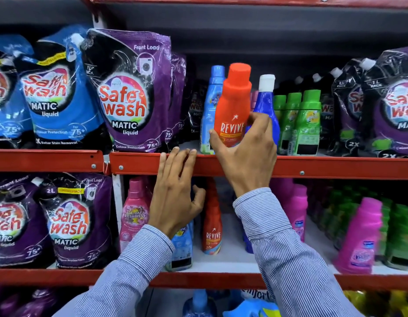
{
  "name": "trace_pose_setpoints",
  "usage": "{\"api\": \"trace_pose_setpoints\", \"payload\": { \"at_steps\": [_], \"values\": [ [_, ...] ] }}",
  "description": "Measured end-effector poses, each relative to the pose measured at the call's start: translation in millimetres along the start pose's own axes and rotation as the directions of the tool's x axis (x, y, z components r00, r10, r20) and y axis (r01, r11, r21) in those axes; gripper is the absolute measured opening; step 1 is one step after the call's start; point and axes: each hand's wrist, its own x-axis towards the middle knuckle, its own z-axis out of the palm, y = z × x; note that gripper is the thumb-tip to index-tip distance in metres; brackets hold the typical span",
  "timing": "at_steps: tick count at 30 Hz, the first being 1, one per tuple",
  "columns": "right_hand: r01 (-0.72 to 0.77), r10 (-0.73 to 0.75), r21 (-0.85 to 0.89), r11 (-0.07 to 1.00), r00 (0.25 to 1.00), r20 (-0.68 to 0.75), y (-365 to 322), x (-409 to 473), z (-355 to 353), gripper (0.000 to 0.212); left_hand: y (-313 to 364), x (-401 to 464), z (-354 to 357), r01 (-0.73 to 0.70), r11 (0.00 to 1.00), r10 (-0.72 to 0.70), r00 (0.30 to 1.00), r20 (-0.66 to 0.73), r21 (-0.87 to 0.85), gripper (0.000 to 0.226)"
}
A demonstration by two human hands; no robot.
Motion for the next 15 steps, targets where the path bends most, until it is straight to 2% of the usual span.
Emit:
{"api": "trace_pose_setpoints", "payload": {
  "at_steps": [7, 15],
  "values": [
    [0.004, -0.009, 0.056, 0.998, 0.996, 0.094, 11, -6, -45, 0.066, 9, -1, -2, 0.058, 0.998, -0.058, 0.998, 0.017, -0.018, 0.081],
    [-0.076, 0.059, 0.044, 0.996, 0.953, 0.298, 62, -83, -66, 0.063, 13, -3, -5, 0.084, 0.996, -0.085, 0.995, 0.06, 0.018, 0.083]
  ]
}}
